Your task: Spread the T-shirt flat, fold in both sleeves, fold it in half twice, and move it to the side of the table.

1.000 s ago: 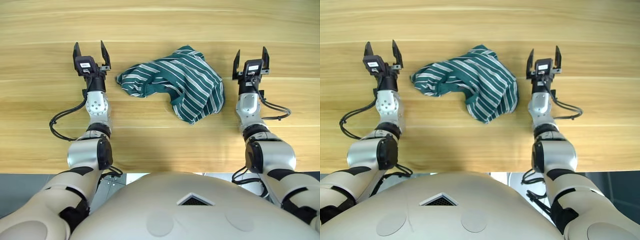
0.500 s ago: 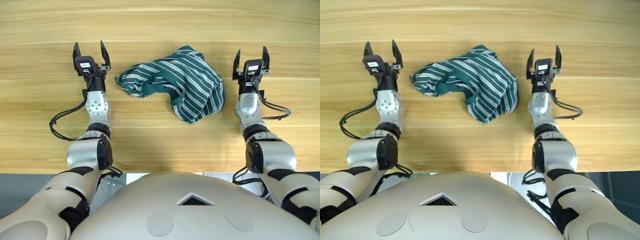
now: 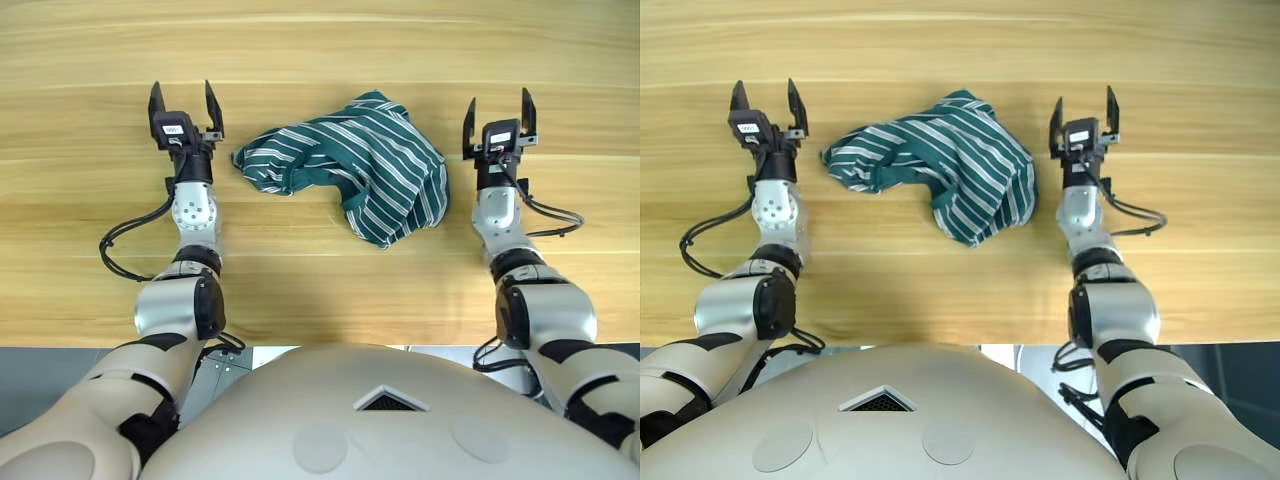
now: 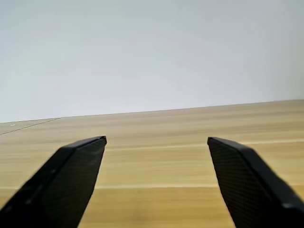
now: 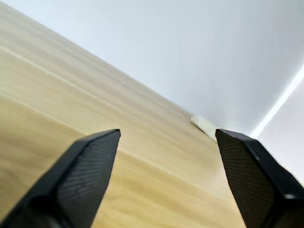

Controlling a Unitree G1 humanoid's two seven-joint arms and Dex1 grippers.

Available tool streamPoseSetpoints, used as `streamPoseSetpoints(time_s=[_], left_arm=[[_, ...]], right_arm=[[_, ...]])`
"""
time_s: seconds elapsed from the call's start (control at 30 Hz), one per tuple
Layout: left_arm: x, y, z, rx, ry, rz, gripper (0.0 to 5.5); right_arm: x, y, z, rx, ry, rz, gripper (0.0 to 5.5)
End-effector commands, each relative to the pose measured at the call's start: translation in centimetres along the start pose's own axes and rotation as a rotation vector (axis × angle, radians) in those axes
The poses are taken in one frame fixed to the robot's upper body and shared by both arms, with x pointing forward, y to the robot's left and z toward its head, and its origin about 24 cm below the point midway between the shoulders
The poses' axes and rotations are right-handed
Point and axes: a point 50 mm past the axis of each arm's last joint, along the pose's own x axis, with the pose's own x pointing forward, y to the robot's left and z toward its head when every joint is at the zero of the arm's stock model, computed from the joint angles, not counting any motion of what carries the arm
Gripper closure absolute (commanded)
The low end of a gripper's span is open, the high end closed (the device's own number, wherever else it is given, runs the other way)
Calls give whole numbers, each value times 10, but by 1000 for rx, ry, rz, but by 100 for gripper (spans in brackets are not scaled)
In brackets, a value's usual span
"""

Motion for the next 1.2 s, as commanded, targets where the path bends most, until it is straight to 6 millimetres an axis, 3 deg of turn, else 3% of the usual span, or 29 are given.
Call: streamPoseSetpoints(time_s=[0.03, 0.17, 0.27, 0.37, 0.43, 0.57, 0.7, 1.0, 1.17, 1.2], left_arm=[[-2, 12, 7, -71, -69, -11, 152], [-5, 5, 8, -120, -100, -88, 152], [-10, 2, 5, -141, -87, -99, 152], [-11, -4, 3, -149, -74, -122, 152], [-12, -8, 1, -160, -64, -129, 152], [-14, -12, -4, -160, -25, -136, 152], [-14, -12, -6, -163, -3, -117, 152], [-14, -15, -8, -159, 18, -126, 152], [-14, -13, -8, -156, 16, -122, 152], [-14, -12, -8, -155, 16, -120, 152]], right_arm=[[-12, -23, 8, -136, -150, 261, 180], [-34, -51, 31, -276, -296, 467, 180], [-40, -73, 61, -340, -387, 543, 180], [-54, -68, 75, -402, -380, 745, 180], [-64, -60, 69, -456, -308, 869, 180], [-88, -24, 58, -427, -228, 1040, 180], [-93, 0, 46, -431, -174, 1092, 180], [-104, 19, 40, -438, -164, 1146, 180], [-100, 8, 34, -485, -112, 1108, 180], [-100, 5, 33, -492, -102, 1100, 200]])
